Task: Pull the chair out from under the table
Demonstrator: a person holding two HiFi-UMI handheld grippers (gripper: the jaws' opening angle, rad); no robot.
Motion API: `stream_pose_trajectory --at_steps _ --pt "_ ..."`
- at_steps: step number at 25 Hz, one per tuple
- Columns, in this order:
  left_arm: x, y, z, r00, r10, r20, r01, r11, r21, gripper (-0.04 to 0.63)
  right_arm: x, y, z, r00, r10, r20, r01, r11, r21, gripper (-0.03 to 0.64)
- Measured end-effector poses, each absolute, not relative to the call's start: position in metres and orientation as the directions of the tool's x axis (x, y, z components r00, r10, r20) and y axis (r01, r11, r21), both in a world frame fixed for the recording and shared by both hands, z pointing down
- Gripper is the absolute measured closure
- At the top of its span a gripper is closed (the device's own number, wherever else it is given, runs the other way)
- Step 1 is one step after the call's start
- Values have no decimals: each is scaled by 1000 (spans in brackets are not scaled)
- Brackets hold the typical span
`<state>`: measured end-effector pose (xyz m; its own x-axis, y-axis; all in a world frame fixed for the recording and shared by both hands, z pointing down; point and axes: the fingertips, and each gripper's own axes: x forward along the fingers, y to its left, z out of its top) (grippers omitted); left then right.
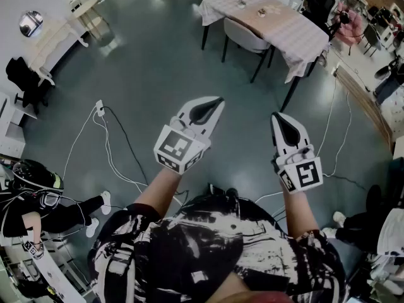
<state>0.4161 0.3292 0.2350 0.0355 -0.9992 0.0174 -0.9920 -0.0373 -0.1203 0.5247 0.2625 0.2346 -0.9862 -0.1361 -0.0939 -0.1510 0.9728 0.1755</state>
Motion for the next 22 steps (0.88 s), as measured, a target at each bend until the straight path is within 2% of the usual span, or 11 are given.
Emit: stream_pose_trajectory --at_steps 15,18,19,20,21,22 --pt "418 336 234 39 -999 18 -993 -41 -112 594 527 269 232 -987 -129 -93 -143 974 175 617" --pt "411 339 217 14 -998 -54 -994 -8 -105 592 527 271 229 -989 -120 -91 -135 976 174 617" --pt "408 339 209 5 -996 -94 -995 5 -97 414 526 272 228 -989 -118 -90 -133 976 174 617" --pt "405 339 203 -7 -992 -127 -995 19 -95 100 526 273 228 -989 -117 -89 -131 976 175 617" --pt "402 339 198 -23 -988 -152 -993 39 -108 30 526 274 229 -989 -117 -90 -131 976 175 617" --pt "401 341 194 -37 -985 -170 -989 61 -136 23 527 274 230 -989 -117 -91 -132 976 175 617"
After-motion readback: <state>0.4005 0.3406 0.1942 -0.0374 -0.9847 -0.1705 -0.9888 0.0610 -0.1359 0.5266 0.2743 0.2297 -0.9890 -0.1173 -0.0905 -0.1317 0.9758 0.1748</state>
